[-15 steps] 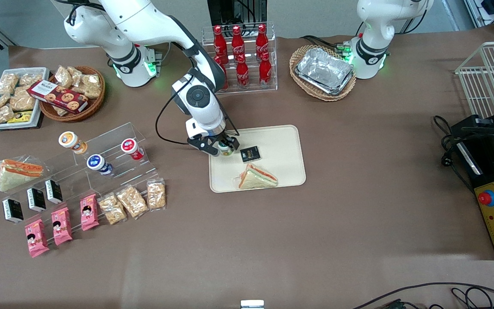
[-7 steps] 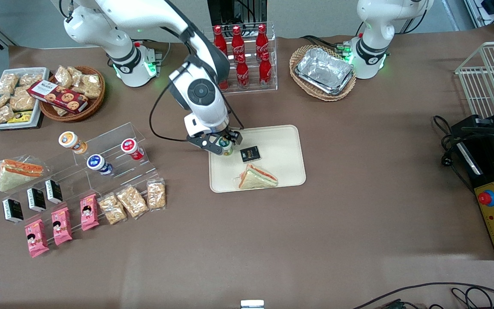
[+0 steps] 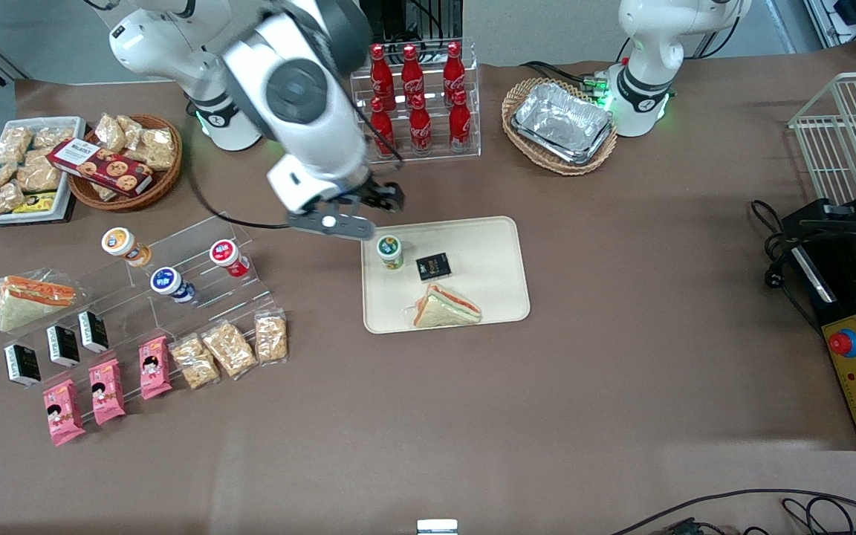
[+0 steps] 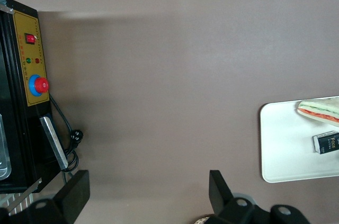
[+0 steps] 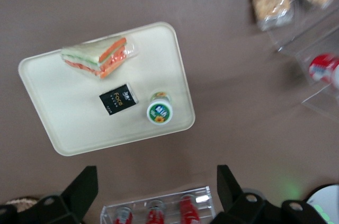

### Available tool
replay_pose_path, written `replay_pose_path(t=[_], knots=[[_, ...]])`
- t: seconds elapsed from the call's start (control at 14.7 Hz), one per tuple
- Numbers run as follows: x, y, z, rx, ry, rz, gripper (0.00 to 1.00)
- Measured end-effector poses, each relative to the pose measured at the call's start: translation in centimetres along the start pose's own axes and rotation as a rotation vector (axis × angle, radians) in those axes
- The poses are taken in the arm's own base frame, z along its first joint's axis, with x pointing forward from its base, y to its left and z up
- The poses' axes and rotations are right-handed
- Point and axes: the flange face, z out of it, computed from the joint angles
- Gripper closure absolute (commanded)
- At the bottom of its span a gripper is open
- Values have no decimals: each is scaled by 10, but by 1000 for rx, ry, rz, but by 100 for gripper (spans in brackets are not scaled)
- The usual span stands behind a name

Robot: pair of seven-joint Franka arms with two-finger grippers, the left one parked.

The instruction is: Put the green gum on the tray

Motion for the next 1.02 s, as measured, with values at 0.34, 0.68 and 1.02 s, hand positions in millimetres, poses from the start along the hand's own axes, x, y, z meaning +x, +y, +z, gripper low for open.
replay_pose_path(t=[0.34, 0.68, 1.02], knots=[[73, 156, -96, 45, 36, -195, 0], [110, 284, -105, 68, 45, -217, 0], [113, 347, -83, 36, 84, -241, 0]])
